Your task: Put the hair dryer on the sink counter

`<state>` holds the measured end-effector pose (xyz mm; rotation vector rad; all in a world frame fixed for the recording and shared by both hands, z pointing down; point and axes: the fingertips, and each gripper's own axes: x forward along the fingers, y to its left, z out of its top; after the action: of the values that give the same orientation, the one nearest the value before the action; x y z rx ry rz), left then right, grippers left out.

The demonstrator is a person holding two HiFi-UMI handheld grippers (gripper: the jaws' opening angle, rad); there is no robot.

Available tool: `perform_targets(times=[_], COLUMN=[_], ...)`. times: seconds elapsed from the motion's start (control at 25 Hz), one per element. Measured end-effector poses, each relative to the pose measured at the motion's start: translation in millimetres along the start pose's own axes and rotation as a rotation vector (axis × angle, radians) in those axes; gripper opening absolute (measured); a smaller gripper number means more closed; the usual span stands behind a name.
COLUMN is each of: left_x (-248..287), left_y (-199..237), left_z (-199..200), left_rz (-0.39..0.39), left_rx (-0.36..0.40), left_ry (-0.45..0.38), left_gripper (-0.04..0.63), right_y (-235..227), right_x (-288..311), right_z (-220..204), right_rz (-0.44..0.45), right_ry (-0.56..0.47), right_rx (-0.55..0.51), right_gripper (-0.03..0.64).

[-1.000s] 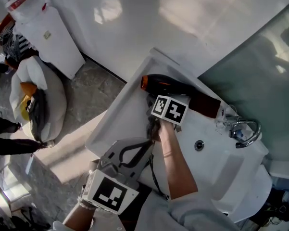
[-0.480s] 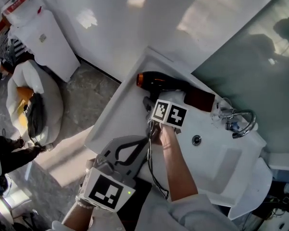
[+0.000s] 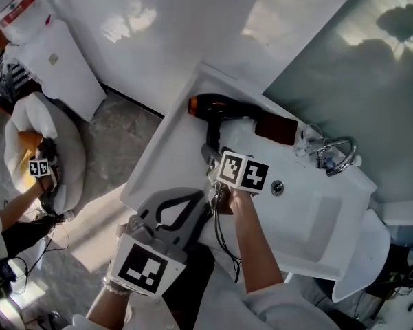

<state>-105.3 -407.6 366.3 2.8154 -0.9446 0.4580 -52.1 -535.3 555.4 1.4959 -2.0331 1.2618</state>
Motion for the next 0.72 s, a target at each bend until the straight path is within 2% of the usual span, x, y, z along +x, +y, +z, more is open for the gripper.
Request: perform_targets(times=[0.28,0.44,0.56,0.64,0.72], left_x=[-20.1,-38.0,-49.7,-56.6,-63.9], left_y=[-11.9,-21.8,-30.5,-35.8,-40.7], left_z=[2.3,6.0,9.5,10.2,10.1], left_rz=[-0.029,-0.052,-0.076,-0.092,-0.11], left_rx=[0.004,0.032,0.048,0.052,0.056], left_ry=[-0.031,-0.049,-0.065,-0.075,-0.083], left_gripper=[0.002,0.002,0.002,0.002,0.002], right_y=[27.0,47.8,58.5,64.5,72.3], right_x=[-49.8,-80.7,-102.2,-116.1,-128.6], right_z=[-3.7,-8.0,-13.0,-16.3,-19.6], right_rz=[0.059,0.067,0.069,0.06,0.054], right_ry=[-0.096,-0.159,-0.205,-0.24,-0.269], right_rx=[-0.063,-0.147,-0.152,-0.147,-0.154], right_gripper=[0.27,0.265,0.261,0.187,0.167])
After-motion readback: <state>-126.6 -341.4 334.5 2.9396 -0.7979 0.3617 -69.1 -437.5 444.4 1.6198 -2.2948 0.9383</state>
